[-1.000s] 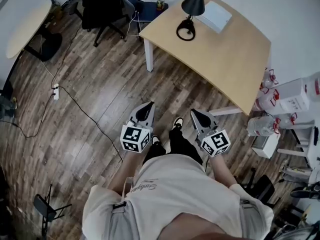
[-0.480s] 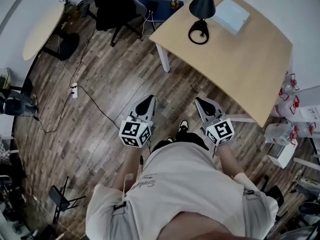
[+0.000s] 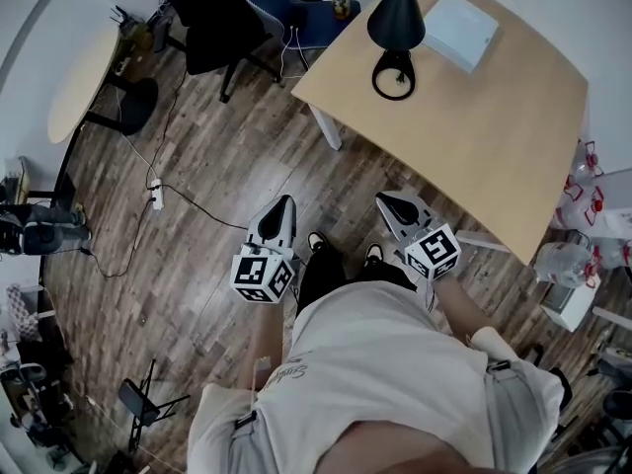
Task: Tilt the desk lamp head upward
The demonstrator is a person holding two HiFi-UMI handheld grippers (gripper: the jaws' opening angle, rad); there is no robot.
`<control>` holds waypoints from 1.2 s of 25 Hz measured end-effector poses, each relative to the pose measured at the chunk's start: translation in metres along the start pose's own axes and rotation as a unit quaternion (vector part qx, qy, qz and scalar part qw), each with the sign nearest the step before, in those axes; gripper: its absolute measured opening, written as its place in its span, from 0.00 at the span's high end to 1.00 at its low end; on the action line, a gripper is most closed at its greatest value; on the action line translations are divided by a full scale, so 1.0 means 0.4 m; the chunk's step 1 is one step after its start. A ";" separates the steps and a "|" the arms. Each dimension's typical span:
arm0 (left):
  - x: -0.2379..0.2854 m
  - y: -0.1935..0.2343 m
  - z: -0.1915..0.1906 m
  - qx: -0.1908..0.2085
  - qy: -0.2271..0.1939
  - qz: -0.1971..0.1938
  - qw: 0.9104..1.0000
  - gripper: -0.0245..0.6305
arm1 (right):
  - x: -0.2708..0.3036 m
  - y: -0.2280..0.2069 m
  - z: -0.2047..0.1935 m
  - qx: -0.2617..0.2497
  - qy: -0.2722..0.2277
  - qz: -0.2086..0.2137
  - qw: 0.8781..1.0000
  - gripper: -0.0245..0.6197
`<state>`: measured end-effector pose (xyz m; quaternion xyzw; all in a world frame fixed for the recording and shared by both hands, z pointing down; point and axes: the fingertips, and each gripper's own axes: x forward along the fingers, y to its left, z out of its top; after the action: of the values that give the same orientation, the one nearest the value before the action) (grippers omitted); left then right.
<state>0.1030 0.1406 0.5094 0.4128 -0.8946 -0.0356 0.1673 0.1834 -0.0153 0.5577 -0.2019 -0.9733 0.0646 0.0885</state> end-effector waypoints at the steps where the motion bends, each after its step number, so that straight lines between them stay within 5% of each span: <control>1: 0.014 0.012 0.003 0.001 -0.001 -0.001 1.000 0.94 | 0.021 -0.009 0.002 0.001 0.001 -0.001 1.000 0.97; 10: 0.167 0.181 0.084 0.027 -0.017 -0.071 0.997 0.94 | 0.263 -0.071 0.099 -0.024 -0.005 -0.052 0.998 0.97; 18: 0.287 0.362 0.211 0.048 -0.028 -0.176 0.983 0.94 | 0.457 -0.081 0.175 -0.001 -0.024 -0.142 0.990 0.97; 23: 0.373 0.446 0.190 0.058 0.005 -0.205 0.977 0.94 | 0.502 -0.103 0.163 0.015 -0.014 -0.197 0.980 0.97; 30: 0.507 0.430 0.170 0.040 0.028 -0.260 0.964 0.94 | 0.522 -0.223 0.115 0.048 0.004 -0.241 0.969 0.97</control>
<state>-0.1667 0.0962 0.5348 0.6381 -0.7525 -0.0302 0.1603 -0.0483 -0.0160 0.5577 0.0430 -0.9886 0.0874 0.1152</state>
